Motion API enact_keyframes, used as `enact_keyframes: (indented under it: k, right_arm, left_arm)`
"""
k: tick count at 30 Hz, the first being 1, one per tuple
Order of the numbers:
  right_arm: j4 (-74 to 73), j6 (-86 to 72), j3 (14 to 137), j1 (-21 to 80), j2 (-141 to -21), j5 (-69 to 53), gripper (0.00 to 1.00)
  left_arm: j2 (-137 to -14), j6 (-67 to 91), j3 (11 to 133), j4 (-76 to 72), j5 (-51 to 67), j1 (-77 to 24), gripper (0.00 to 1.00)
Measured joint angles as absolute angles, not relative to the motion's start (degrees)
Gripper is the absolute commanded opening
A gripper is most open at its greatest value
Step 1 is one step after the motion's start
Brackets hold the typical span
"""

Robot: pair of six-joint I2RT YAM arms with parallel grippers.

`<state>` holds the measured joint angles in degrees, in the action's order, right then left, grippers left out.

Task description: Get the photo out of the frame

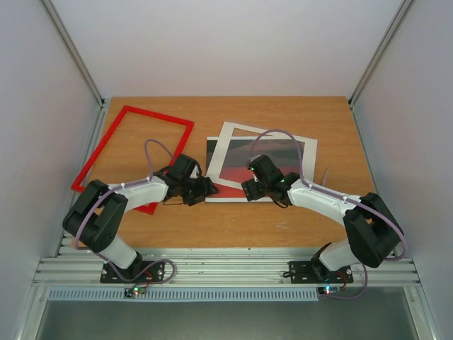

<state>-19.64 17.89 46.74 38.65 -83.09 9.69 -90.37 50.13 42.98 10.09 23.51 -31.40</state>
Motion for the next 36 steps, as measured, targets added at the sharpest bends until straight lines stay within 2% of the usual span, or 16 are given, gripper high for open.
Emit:
enact_keyframes:
  k: [26,36]
  right_arm:
    - [-18.48,18.31,46.48,38.63,-83.09,7.57,0.88]
    - [-18.70,18.94,46.81,38.65,-83.64,6.13,0.88]
  left_arm:
    - [-89.23,56.47,37.95,1.78,24.01,-31.09,0.64]
    - [-89.27,53.98,38.26,3.27,24.99,-26.22,0.68]
